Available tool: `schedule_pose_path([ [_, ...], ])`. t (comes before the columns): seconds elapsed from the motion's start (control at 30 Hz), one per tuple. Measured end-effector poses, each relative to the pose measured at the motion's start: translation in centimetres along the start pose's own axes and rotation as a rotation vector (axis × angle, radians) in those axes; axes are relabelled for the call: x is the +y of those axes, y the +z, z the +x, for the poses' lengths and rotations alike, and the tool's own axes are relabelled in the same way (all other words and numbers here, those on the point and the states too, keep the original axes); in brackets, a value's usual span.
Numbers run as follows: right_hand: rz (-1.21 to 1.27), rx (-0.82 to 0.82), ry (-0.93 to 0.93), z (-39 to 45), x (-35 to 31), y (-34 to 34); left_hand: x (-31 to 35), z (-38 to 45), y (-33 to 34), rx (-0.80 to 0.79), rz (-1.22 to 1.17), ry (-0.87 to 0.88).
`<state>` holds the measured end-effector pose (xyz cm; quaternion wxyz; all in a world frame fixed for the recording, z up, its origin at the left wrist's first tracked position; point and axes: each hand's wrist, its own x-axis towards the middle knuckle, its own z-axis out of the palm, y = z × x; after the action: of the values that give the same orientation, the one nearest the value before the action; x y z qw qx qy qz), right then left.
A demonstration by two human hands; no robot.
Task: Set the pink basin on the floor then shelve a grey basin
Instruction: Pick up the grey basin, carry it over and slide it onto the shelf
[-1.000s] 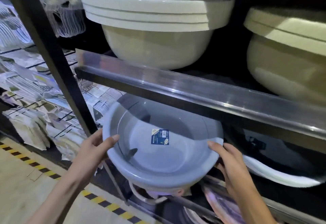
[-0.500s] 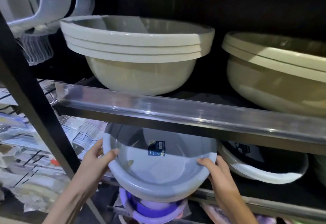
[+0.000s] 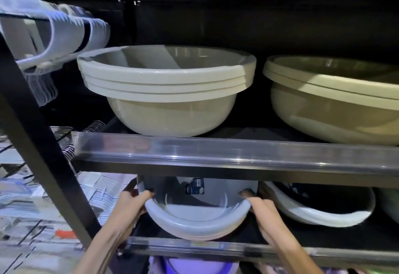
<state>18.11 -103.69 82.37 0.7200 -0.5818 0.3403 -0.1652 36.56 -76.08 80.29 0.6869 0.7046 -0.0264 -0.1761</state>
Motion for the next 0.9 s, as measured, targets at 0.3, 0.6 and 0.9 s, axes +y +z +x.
schedule_pose_path([
  [0.3,0.0,0.01,0.013,1.9,2.1,0.7,-2.5,0.8,-0.4,-0.009,-0.043,-0.036],
  [0.6,0.026,-0.003,-0.033,1.2,2.6,0.8,-3.2,-1.2,-1.4,-0.156,-0.098,-0.068],
  [0.9,-0.031,-0.022,-0.085,-1.6,5.0,1.7,-3.8,-3.9,-0.8,-0.205,-0.157,-0.01],
])
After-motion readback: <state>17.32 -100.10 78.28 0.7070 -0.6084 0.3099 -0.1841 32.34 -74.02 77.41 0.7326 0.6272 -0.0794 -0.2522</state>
